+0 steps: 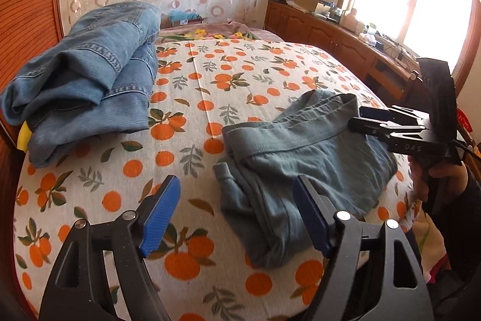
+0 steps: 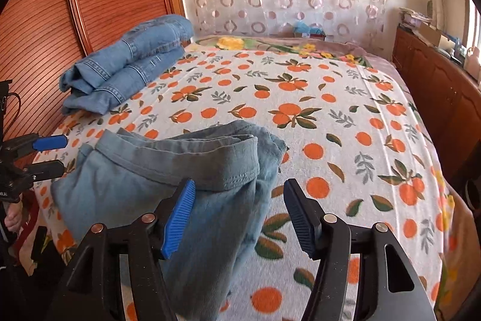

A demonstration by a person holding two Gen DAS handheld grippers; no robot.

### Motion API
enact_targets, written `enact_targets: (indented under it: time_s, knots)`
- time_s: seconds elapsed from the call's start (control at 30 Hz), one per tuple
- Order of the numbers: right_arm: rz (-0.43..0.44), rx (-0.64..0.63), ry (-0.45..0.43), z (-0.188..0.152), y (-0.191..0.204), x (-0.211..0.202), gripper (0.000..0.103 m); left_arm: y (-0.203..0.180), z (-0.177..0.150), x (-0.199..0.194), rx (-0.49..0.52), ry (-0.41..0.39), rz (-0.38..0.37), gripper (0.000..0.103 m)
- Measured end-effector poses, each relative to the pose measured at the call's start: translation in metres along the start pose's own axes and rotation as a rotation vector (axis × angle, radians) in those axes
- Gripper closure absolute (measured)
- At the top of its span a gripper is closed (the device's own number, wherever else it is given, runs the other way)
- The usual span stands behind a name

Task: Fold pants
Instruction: 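Move both open grippers to the folded shorts edges, then grasp the folded shorts with both grippers and lift them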

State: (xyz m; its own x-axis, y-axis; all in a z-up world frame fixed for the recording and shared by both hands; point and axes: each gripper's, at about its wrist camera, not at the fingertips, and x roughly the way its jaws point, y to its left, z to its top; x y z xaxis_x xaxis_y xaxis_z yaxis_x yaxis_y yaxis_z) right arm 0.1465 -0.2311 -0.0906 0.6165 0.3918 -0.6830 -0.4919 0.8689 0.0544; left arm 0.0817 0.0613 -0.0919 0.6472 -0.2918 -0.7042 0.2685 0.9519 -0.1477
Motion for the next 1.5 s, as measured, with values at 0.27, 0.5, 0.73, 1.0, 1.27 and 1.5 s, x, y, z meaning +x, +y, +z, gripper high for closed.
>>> enact_targets:
  time_s: [0.27, 0.5, 0.73, 1.0, 1.27, 1.5]
  knots:
    - [0.005, 0.006, 0.017, 0.005, -0.005, 0.013, 0.039, -0.005, 0.005, 0.024, 0.004, 0.041, 0.020, 0.025]
    - [0.027, 0.028, 0.025, 0.004, -0.010, 0.017, 0.036, -0.006, 0.001, 0.036, 0.003, 0.071, 0.021, 0.025]
    - [0.012, 0.015, 0.028, 0.004, -0.006, 0.019, 0.035, -0.007, -0.002, 0.040, 0.002, 0.057, 0.015, 0.032]
    - [0.006, 0.006, 0.031, 0.004, -0.005, 0.020, 0.035, -0.008, 0.002, 0.041, -0.018, 0.047, -0.032, 0.060]
    - [0.007, 0.006, 0.031, 0.004, -0.005, 0.020, 0.034, -0.008, 0.005, 0.043, -0.041, 0.053, -0.062, 0.072]
    - [0.008, 0.004, 0.032, 0.005, -0.005, 0.020, 0.034, -0.005, 0.005, 0.045, -0.052, 0.048, -0.079, 0.073]
